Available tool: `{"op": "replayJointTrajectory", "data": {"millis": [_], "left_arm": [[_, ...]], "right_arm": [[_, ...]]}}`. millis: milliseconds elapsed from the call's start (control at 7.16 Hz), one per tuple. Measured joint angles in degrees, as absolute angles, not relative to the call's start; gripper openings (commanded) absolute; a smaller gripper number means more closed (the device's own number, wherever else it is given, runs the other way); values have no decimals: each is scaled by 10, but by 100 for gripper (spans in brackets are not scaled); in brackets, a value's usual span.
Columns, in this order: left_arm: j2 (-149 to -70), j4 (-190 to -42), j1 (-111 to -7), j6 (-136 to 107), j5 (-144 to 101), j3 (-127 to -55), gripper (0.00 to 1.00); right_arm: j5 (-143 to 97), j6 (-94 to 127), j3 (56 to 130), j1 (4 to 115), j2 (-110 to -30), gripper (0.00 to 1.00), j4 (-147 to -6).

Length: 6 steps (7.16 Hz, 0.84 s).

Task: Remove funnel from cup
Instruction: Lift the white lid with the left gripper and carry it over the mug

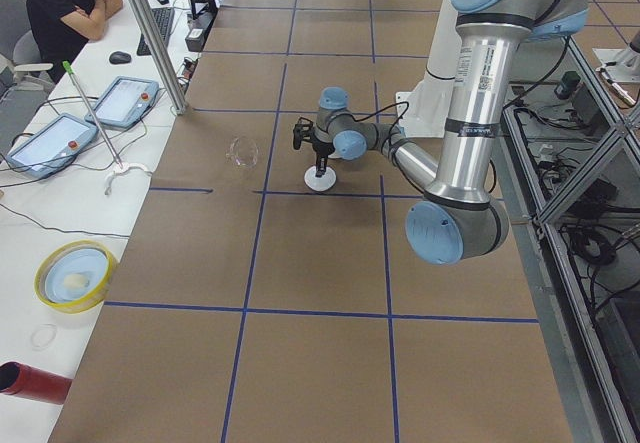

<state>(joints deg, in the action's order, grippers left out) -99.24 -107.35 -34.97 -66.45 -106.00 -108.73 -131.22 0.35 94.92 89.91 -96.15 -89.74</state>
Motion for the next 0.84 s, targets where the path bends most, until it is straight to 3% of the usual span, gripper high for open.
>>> {"op": "replayJointTrajectory", "data": {"millis": [419, 838], "left_arm": [[-992, -1019, -356, -664, -1060, -1137, 0], [-1017, -870, -387, -662, -1084, -1251, 0]], "right_arm": [[-1312, 4, 949, 899, -962, 100, -897], [-1312, 4, 949, 899, -962, 100, -897]]}}
